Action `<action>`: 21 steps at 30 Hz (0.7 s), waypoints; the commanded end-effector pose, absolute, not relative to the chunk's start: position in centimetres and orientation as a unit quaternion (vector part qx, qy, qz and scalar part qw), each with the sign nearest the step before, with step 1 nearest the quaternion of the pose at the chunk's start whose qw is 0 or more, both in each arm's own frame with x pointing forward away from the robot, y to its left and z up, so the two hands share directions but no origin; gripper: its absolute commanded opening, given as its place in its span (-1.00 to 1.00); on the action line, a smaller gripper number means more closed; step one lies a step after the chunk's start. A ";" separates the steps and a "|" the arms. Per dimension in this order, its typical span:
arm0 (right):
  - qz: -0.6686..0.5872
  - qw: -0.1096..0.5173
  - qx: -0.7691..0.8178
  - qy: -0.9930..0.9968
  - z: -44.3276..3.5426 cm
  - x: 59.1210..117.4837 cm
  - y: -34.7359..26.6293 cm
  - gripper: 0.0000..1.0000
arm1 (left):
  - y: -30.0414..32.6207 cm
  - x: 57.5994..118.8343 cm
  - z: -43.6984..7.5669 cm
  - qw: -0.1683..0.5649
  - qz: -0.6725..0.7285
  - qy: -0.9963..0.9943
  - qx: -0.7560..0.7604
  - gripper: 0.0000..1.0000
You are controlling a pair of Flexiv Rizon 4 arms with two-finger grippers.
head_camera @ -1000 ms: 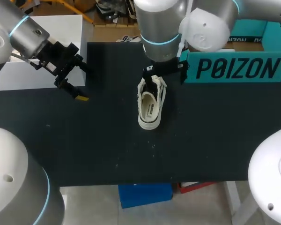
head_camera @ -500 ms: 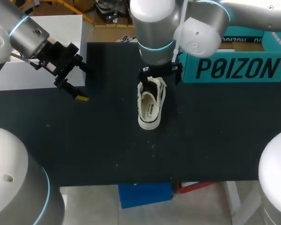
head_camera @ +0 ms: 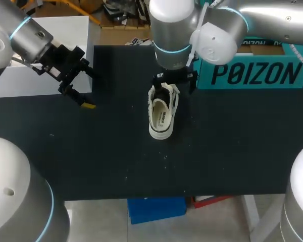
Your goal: Take the shoe out of the shoebox, open the shoe tongue, remove and reinsert the insole, then place the shoe into the shoebox
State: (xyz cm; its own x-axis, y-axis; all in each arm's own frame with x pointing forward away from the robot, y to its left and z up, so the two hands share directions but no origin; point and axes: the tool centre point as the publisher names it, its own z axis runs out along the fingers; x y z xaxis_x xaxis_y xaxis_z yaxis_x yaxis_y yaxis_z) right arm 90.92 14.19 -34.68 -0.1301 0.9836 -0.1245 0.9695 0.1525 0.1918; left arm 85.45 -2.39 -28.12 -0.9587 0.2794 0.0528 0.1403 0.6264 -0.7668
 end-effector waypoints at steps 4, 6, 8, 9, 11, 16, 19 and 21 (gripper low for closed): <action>0.030 0.103 0.652 0.751 -36.7 91.3 13.6 1.00 | -2.4 85.4 -28.2 0.081 0.416 -0.898 -0.117 1.00; 0.028 0.102 0.652 0.751 -37.2 91.4 13.2 1.00 | -2.4 85.4 -28.2 0.081 0.416 -0.898 -0.117 1.00; 0.028 0.101 0.653 0.750 -37.5 91.6 13.0 1.00 | -2.4 85.4 -28.2 0.081 0.416 -0.898 -0.117 1.00; 0.027 0.100 0.653 0.750 -37.6 91.7 13.0 0.99 | -2.4 85.4 -28.2 0.081 0.416 -0.898 -0.117 1.00; 0.027 0.099 0.653 0.751 -37.8 91.9 12.9 0.95 | -2.4 85.4 -28.2 0.081 0.416 -0.898 -0.117 1.00; 0.023 0.094 0.653 0.751 -38.7 92.3 12.9 0.88 | -2.4 85.4 -28.2 0.081 0.416 -0.898 -0.117 1.00; 0.018 0.088 0.653 0.752 -39.5 92.2 13.2 0.91 | -2.4 85.4 -28.2 0.081 0.416 -0.898 -0.117 1.00; 0.015 0.081 0.653 0.753 -40.1 92.1 13.3 0.90 | -2.4 85.4 -28.2 0.081 0.416 -0.898 -0.117 1.00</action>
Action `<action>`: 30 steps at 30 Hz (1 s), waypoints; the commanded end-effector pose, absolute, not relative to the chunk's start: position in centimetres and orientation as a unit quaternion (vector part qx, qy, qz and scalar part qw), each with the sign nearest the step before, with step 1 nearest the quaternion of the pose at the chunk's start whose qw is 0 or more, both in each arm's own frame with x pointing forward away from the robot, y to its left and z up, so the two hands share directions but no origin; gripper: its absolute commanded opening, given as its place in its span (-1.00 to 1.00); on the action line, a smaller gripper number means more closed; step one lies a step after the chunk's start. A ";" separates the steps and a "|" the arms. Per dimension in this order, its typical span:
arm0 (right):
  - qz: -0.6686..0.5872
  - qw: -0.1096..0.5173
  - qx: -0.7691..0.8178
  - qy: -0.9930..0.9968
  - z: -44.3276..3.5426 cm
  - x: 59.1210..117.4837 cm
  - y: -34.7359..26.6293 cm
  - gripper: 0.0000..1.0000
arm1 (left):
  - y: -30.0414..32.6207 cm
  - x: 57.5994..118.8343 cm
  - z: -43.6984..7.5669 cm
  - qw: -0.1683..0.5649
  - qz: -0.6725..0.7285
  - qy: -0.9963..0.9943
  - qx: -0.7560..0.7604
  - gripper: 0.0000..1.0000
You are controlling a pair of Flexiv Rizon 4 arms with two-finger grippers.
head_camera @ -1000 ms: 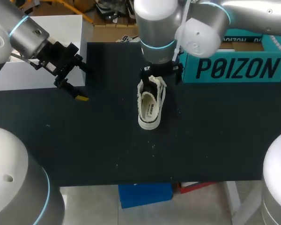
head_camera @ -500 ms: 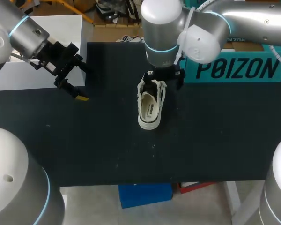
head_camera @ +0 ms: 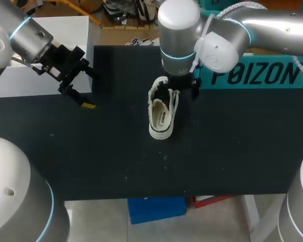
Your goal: Take the shoe out of the shoebox, open the shoe tongue, remove and reinsert the insole, then place the shoe into the shoebox
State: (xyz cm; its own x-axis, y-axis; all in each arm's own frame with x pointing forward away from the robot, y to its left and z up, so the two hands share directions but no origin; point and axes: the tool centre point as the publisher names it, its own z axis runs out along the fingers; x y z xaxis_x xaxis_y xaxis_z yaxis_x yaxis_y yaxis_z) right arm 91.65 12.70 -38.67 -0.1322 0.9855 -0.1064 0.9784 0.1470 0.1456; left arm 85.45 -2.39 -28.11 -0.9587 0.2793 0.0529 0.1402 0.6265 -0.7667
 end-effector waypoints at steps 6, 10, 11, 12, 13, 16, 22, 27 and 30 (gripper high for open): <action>0.011 0.071 0.654 0.753 -41.6 92.0 13.4 -0.03 | -2.4 85.4 -28.2 0.081 0.416 -0.898 -0.117 1.00; 0.014 0.066 0.653 0.755 -41.8 92.0 13.8 -1.00 | -2.4 85.4 -28.2 0.081 0.416 -0.898 -0.117 1.00; 0.016 0.065 0.651 0.756 -41.8 92.1 13.8 -1.00 | -2.4 85.4 -28.2 0.081 0.416 -0.898 -0.117 1.00; 0.017 0.064 0.649 0.758 -41.5 92.1 13.8 -1.00 | -2.4 85.4 -28.2 0.081 0.416 -0.898 -0.117 1.00; 0.018 0.063 0.647 0.759 -41.2 92.1 13.9 -1.00 | -2.4 85.4 -28.2 0.081 0.416 -0.898 -0.117 1.00; 0.019 0.056 0.638 0.768 -40.0 91.9 13.8 -1.00 | -2.4 85.4 -28.2 0.081 0.416 -0.898 -0.117 1.00; 0.031 0.030 0.615 0.787 -37.0 91.2 13.5 -1.00 | -2.4 85.4 -28.2 0.081 0.416 -0.898 -0.117 1.00; 0.044 0.008 0.539 0.841 -33.6 91.3 13.8 -1.00 | -2.4 85.4 -28.2 0.081 0.416 -0.898 -0.117 1.00; 0.036 0.005 0.488 0.872 -31.4 91.5 14.0 -1.00 | -2.4 85.4 -28.2 0.081 0.416 -0.898 -0.117 1.00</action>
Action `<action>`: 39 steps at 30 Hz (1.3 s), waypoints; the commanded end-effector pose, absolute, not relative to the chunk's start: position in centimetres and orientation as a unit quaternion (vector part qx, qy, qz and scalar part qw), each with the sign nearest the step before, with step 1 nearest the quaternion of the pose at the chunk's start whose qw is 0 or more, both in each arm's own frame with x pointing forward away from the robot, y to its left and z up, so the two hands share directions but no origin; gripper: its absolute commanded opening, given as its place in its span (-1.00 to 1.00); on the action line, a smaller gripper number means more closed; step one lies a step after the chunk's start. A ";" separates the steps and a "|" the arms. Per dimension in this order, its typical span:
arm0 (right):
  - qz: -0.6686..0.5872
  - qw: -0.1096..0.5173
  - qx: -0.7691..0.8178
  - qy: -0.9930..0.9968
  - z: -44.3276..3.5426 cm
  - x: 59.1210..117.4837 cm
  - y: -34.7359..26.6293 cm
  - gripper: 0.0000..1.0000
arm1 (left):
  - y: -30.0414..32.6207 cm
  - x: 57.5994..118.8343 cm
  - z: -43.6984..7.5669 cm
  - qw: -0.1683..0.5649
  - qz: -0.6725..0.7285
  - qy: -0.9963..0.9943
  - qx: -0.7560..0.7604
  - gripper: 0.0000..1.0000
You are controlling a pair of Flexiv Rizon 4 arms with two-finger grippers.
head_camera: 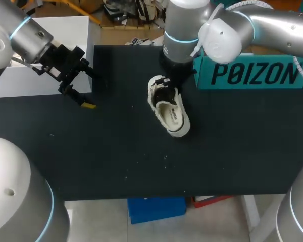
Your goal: Take the shoe out of the shoebox, open the shoe tongue, remove and reinsert the insole, then place the shoe into the shoebox
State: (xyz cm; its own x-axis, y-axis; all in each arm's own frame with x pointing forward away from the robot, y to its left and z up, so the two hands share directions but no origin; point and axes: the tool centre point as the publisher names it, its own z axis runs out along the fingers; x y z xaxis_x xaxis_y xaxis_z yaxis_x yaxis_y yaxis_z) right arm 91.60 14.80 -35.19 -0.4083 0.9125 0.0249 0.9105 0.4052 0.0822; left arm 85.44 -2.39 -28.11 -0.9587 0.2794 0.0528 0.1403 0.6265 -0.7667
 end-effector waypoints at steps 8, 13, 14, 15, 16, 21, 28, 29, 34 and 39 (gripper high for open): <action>0.022 -0.019 0.279 0.960 -25.5 92.7 13.7 -1.00 | -2.4 85.4 -28.2 0.081 0.416 -0.898 -0.117 1.00; 0.022 -0.045 0.116 0.992 -22.1 93.7 12.7 -1.00 | -2.4 85.4 -28.2 0.081 0.416 -0.898 -0.117 1.00; 0.009 -0.042 0.085 0.995 -21.7 94.0 12.4 -1.00 | -2.4 85.4 -28.2 0.081 0.416 -0.898 -0.117 1.00; 0.007 -0.046 0.067 0.997 -21.2 94.0 12.1 -1.00 | -2.4 85.4 -28.2 0.081 0.416 -0.898 -0.117 1.00; 0.001 -0.045 0.046 0.998 -20.4 94.3 11.6 -1.00 | -2.4 85.4 -28.2 0.081 0.416 -0.898 -0.117 1.00; -0.012 -0.035 0.045 0.998 -19.7 94.8 10.9 -1.00 | -2.4 85.4 -28.2 0.081 0.416 -0.898 -0.117 1.00; -0.012 -0.035 0.045 0.998 -19.7 94.8 10.9 -1.00 | -2.4 85.4 -28.2 0.081 0.416 -0.898 -0.117 1.00; -0.012 -0.035 0.045 0.998 -19.7 94.8 10.9 -1.00 | -2.4 85.4 -28.2 0.081 0.416 -0.898 -0.117 1.00; -0.012 -0.035 0.045 0.998 -19.7 94.8 10.9 -1.00 | -2.4 85.4 -28.2 0.081 0.416 -0.898 -0.117 1.00; -0.041 -0.044 0.074 0.995 -19.6 96.2 8.0 -1.00 | -2.4 85.4 -28.2 0.081 0.416 -0.898 -0.117 1.00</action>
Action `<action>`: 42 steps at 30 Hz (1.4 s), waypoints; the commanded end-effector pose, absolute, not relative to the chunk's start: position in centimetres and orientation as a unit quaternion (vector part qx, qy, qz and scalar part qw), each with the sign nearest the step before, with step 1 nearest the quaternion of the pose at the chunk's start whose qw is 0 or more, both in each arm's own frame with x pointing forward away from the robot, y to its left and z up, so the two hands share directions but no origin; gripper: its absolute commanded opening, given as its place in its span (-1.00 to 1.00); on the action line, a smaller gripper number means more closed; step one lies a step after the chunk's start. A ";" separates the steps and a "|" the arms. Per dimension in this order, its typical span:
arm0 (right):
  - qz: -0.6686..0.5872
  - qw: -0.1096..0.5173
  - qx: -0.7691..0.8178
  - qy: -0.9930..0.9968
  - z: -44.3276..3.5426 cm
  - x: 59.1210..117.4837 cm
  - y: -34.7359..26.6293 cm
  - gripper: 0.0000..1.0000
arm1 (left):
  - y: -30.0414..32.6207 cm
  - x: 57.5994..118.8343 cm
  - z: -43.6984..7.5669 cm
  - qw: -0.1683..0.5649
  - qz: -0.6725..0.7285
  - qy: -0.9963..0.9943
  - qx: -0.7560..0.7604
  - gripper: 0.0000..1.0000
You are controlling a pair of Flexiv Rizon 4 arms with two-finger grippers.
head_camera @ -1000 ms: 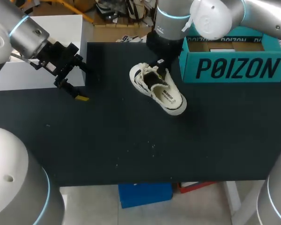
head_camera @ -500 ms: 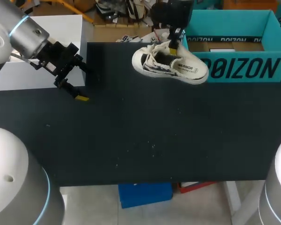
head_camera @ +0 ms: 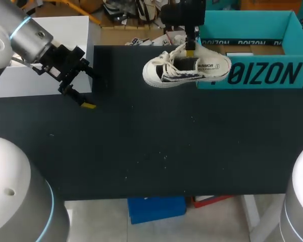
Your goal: Take the shoe out of the shoebox, open the shoe tongue, remove and reinsert the insole, then place the shoe into the shoebox
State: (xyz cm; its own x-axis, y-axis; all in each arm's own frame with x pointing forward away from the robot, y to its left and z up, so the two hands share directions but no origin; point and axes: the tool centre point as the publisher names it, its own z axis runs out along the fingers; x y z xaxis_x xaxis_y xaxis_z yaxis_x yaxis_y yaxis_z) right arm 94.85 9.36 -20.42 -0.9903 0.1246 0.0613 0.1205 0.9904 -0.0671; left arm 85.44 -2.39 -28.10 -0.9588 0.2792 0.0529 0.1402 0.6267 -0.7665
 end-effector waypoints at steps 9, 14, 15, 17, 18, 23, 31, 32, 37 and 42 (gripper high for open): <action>0.059 0.023 -0.077 -0.995 -16.3 99.9 4.5 -1.00 | -2.4 85.4 -28.2 0.081 0.416 -0.898 -0.117 1.00; 0.055 0.012 -0.058 -0.997 -15.0 102.1 2.6 -1.00 | -2.4 85.4 -28.2 0.081 0.416 -0.898 -0.117 1.00; 0.054 0.011 -0.052 -0.997 -14.9 102.4 2.4 -1.00 | -2.4 85.4 -28.2 0.081 0.416 -0.898 -0.117 1.00; 0.056 0.012 -0.053 -0.997 -14.6 103.3 1.6 -1.00 | -2.4 85.4 -28.2 0.081 0.416 -0.898 -0.117 1.00; 0.058 0.013 -0.053 -0.997 -14.5 103.8 1.2 -1.00 | -2.4 85.4 -28.2 0.081 0.416 -0.898 -0.117 1.00; 0.062 0.016 -0.058 -0.996 -14.4 105.5 -0.4 -1.00 | -2.4 85.4 -28.2 0.081 0.416 -0.898 -0.117 1.00; 0.059 0.023 -0.074 -0.995 -14.8 107.7 -3.5 -1.00 | -2.4 85.4 -28.2 0.081 0.416 -0.898 -0.117 1.00; 0.056 0.025 -0.075 -0.995 -14.9 108.0 -3.9 -1.00 | -2.4 85.4 -28.2 0.081 0.416 -0.898 -0.117 1.00; 0.050 0.032 -0.082 -0.995 -15.2 108.9 -5.5 -1.00 | -2.4 85.4 -28.2 0.081 0.416 -0.898 -0.117 1.00; 0.041 0.041 -0.092 -0.994 -16.1 109.7 -7.3 -1.00 | -2.4 85.4 -28.2 0.081 0.416 -0.898 -0.117 1.00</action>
